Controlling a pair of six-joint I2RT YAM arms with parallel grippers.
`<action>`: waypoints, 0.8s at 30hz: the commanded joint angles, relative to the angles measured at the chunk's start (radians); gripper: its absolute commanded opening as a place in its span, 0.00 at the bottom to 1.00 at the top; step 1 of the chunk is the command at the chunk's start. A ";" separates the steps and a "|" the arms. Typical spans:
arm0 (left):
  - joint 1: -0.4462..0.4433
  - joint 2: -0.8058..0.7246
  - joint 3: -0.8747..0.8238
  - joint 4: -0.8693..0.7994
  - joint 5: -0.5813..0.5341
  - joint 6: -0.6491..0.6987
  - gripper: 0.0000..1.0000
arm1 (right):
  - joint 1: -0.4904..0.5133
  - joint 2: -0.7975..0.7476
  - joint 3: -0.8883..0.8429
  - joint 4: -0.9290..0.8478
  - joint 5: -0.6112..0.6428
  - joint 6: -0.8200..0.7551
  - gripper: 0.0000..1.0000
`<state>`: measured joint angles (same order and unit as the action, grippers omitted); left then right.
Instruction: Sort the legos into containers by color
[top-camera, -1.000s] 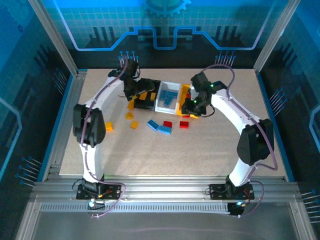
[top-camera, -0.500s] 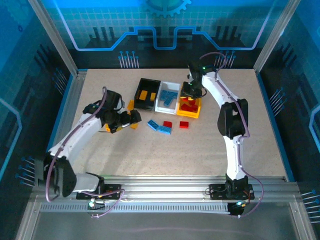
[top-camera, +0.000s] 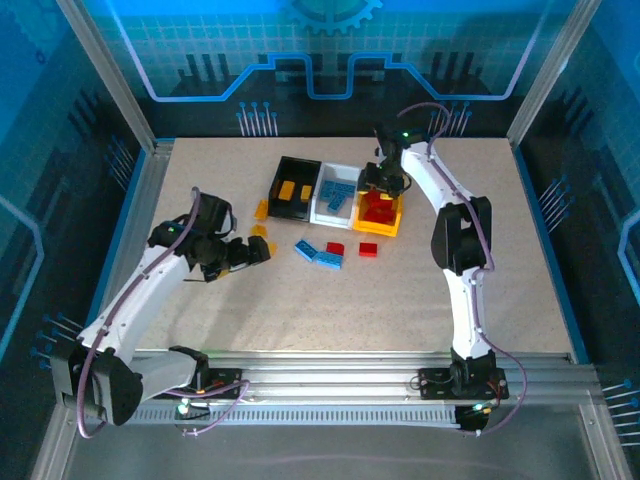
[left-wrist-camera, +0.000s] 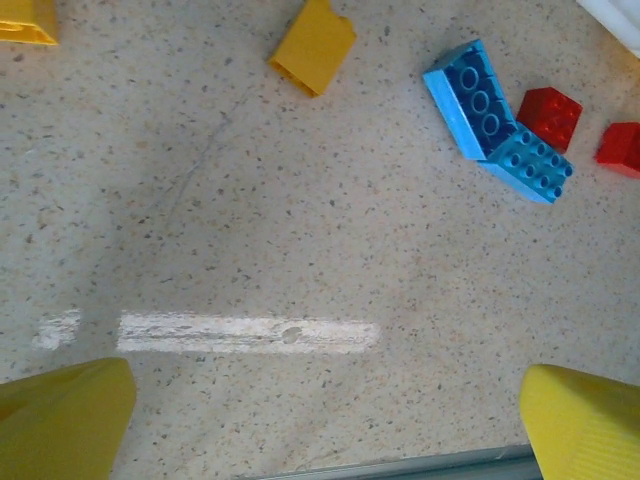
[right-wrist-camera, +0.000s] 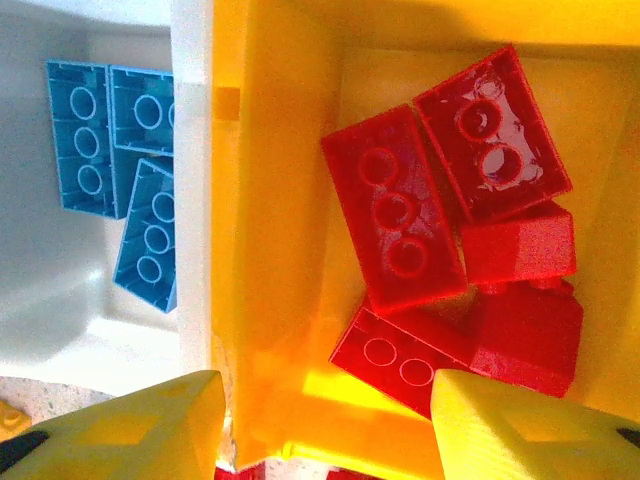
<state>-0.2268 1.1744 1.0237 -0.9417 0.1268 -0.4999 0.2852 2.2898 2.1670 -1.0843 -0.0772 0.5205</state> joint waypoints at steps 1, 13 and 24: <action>0.022 0.024 0.049 -0.046 -0.012 -0.053 0.99 | 0.007 -0.141 -0.093 -0.015 -0.001 -0.024 0.59; 0.095 0.162 0.065 -0.064 -0.053 -0.047 0.99 | 0.260 -0.506 -0.691 0.186 -0.028 0.054 0.64; 0.222 0.407 0.210 -0.031 -0.147 0.133 0.95 | 0.473 -0.578 -0.766 0.231 -0.004 0.220 0.65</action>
<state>-0.0135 1.5345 1.1778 -0.9672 0.0273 -0.4431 0.7525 1.7287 1.4166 -0.8768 -0.0803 0.6926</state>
